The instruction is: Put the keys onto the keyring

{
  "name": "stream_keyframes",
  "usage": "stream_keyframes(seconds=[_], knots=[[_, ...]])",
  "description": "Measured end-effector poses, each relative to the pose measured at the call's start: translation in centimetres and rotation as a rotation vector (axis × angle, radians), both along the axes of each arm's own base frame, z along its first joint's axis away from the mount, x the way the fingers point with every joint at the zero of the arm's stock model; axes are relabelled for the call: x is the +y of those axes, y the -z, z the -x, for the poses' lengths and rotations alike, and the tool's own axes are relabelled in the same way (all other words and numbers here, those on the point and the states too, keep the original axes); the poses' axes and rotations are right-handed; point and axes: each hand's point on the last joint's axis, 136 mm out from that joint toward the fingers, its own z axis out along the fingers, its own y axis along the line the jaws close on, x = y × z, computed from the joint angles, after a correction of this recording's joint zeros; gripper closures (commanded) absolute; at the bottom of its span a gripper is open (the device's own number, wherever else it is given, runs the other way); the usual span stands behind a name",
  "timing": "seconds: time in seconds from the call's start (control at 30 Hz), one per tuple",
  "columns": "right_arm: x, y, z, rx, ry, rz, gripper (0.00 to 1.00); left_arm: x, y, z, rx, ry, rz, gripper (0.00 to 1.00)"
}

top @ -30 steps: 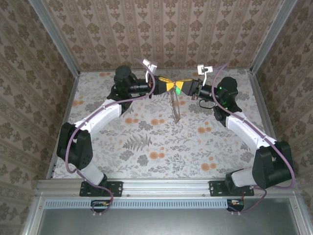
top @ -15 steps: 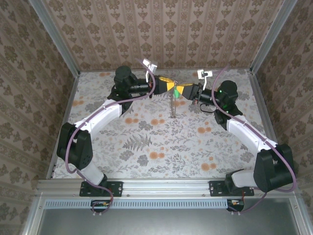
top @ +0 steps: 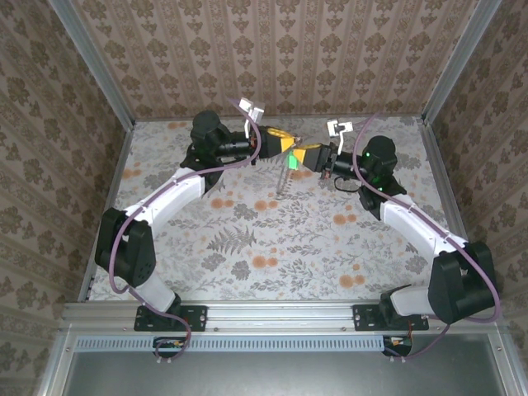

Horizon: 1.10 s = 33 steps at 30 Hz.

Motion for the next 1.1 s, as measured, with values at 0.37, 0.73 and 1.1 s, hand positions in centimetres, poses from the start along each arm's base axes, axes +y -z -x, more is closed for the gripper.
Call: stream_keyframes(seconds=[0.37,0.73,1.1], knots=[[0.0,1.2,0.9,0.025,-0.036,0.031,0.46,-0.2,-0.7,-0.2,-0.004,-0.025,0.025,1.0],[-3.0,-2.5,2.7,-0.065,0.046,0.0,0.49,0.0,-1.4,-0.1,0.001,-0.027,0.057,1.0],[-2.3,-3.5,0.4,-0.044,0.045,-0.038,0.6,0.2,-2.6,0.6,-0.003,0.003,0.092,1.0]])
